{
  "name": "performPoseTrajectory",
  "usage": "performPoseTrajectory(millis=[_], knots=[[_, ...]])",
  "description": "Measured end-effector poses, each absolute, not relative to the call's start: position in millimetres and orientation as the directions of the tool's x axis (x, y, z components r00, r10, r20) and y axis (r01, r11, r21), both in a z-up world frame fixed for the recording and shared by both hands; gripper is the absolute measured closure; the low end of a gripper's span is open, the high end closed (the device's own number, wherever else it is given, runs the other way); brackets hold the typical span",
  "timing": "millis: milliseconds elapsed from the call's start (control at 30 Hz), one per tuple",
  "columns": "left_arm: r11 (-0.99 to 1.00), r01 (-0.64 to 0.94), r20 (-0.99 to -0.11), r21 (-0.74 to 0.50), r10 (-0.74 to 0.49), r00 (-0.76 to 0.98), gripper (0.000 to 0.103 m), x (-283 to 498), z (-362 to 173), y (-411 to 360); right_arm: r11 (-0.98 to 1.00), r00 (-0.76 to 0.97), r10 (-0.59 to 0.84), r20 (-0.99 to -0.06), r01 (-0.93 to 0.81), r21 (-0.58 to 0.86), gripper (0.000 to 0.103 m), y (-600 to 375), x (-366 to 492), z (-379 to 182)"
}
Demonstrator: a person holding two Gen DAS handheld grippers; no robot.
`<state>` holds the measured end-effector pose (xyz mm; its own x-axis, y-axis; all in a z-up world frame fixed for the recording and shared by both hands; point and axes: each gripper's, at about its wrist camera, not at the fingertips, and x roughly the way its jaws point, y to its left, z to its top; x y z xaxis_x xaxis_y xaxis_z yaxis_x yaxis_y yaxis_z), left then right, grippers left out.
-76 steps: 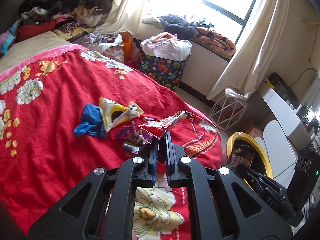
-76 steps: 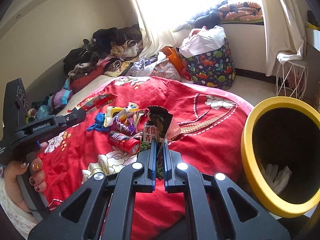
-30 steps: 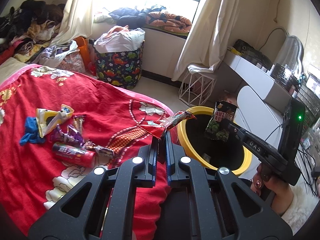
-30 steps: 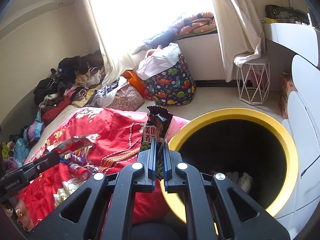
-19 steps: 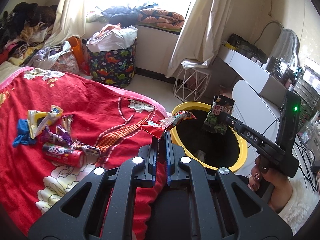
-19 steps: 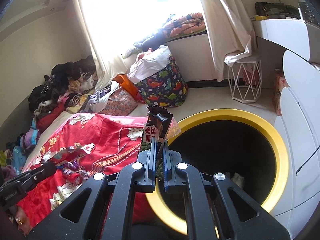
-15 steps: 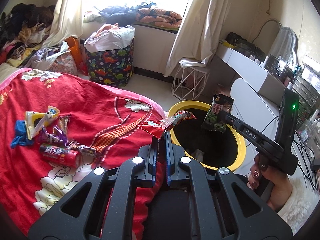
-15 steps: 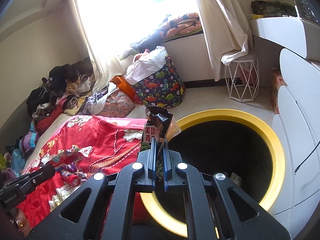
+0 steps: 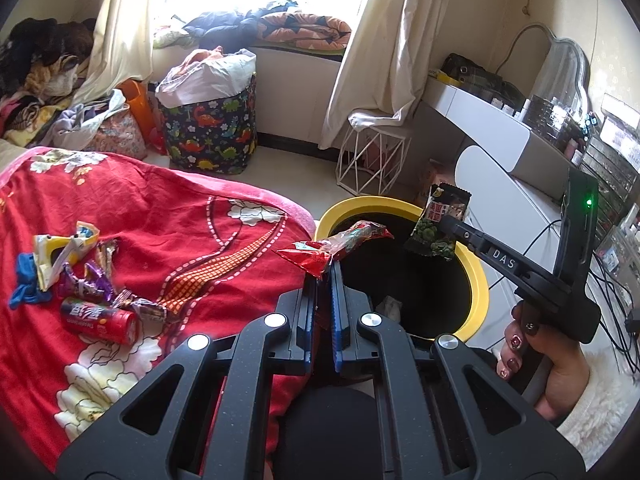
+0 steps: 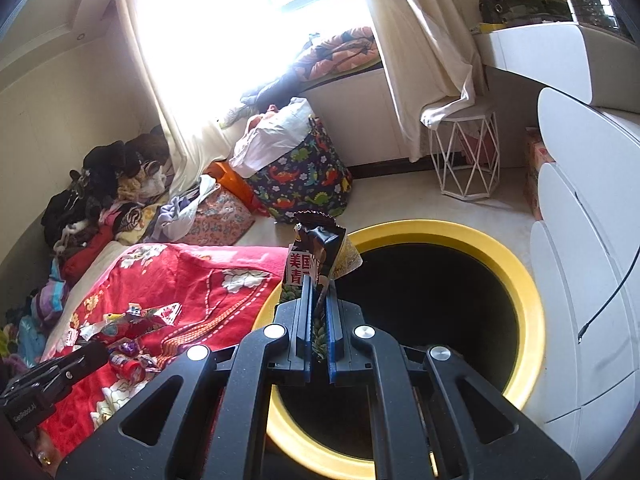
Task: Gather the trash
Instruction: 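Carry the red wrapper and snack packet over the yellow bin opening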
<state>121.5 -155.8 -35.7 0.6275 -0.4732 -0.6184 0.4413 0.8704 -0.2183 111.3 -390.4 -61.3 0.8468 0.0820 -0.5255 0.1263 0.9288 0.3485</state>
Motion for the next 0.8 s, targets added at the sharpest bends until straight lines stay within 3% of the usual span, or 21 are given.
performPoseTrajectory(millis=[800], knots=[[0.855, 0.483, -0.661, -0.19, -0.475, 0.581, 0.1, 147, -51, -210, 0.905, 0.81, 0.026, -0.586, 0.23, 0.358, 0.097, -433, 111, -85]])
